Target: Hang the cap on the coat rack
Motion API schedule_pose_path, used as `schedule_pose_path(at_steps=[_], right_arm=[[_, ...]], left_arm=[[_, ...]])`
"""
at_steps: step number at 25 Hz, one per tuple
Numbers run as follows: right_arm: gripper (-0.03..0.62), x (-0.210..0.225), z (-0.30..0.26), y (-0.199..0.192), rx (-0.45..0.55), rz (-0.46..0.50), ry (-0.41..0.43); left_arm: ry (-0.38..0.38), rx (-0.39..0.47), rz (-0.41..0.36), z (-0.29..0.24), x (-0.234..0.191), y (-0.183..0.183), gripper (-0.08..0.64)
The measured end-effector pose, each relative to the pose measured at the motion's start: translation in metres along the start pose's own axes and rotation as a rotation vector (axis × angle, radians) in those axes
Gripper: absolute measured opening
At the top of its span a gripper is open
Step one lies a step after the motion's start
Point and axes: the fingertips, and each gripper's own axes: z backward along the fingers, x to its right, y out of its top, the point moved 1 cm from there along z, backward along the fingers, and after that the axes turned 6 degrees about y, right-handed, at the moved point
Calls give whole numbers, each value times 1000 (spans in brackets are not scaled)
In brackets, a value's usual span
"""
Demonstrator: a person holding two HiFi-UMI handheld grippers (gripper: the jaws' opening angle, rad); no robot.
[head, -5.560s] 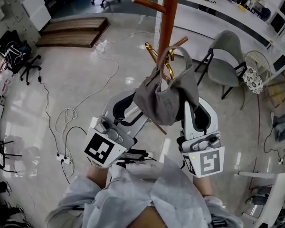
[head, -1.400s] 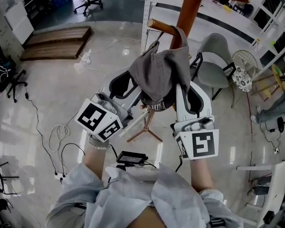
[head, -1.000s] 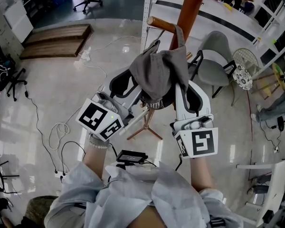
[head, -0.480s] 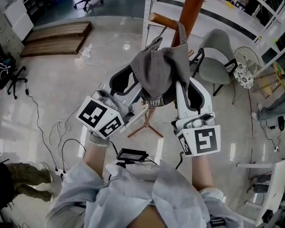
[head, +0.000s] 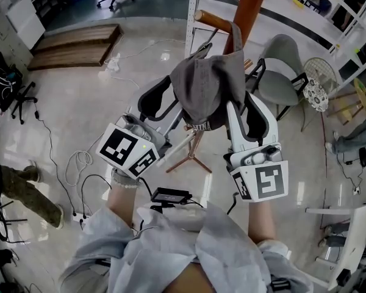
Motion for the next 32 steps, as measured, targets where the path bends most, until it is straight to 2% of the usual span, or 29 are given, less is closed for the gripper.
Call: schedule_pose_path(at_steps=[13, 19, 26, 30, 32], right_arm=[[118, -1, 21, 13, 43, -9, -24], [117, -6, 35, 22, 73, 12, -16], [113, -17, 47, 22, 60, 36, 1], [81, -19, 54, 22, 67, 23, -13], [67, -18, 57, 22, 70, 14, -20]], left_arm=[[78, 14, -51, 33, 3, 12, 175], [61, 47, -77, 47, 18, 25, 175], [39, 68, -80, 54, 36, 29, 173], [29, 65, -101, 55, 46, 25, 169], [27, 66, -100, 55, 50, 24, 142]])
